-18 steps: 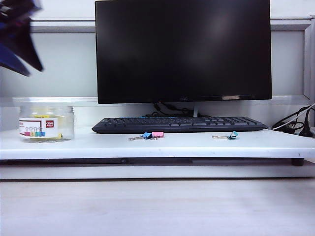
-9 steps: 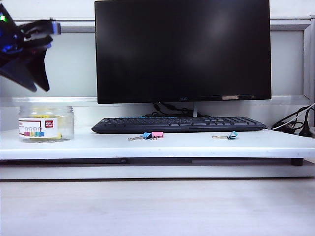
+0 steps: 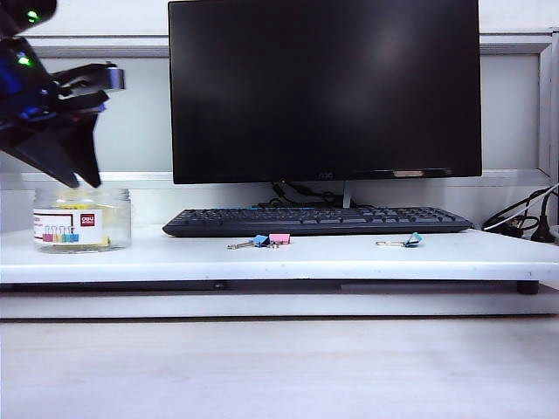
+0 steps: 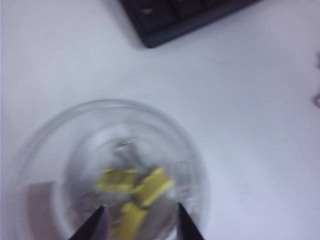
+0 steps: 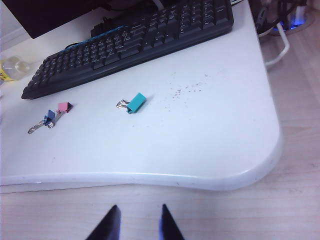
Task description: Take the clips out of the round transparent plastic box and place them on the table.
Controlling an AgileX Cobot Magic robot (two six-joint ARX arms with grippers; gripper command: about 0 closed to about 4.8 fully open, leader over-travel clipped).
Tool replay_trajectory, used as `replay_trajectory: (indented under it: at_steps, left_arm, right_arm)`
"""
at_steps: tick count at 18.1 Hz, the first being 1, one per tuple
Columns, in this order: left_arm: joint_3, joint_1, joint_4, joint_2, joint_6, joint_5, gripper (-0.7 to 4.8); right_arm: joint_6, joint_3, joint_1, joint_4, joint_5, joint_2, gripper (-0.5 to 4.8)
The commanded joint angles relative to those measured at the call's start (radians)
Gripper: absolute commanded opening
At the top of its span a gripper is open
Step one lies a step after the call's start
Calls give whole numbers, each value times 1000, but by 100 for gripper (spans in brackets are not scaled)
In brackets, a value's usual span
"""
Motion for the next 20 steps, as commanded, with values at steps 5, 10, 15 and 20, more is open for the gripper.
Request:
replay_trajectory:
  at_steps: [5,10,15,20]
  left_arm:
    - [24,-46,-21,31,30,-68,185]
    - [108,-46,-72,64,24,-129,183]
    - [172,-45,-93,71,19,-134,183]
    - [177,-45,-104,116,26,-200,183]
  right_arm:
    - [1,2,0,-5,-6,-2,108]
    - [1,2,1,-6,-10,-2,108]
    - [1,2,1,-7,-10,-2,108]
    - [1,2,1,-7,-10,-2,108]
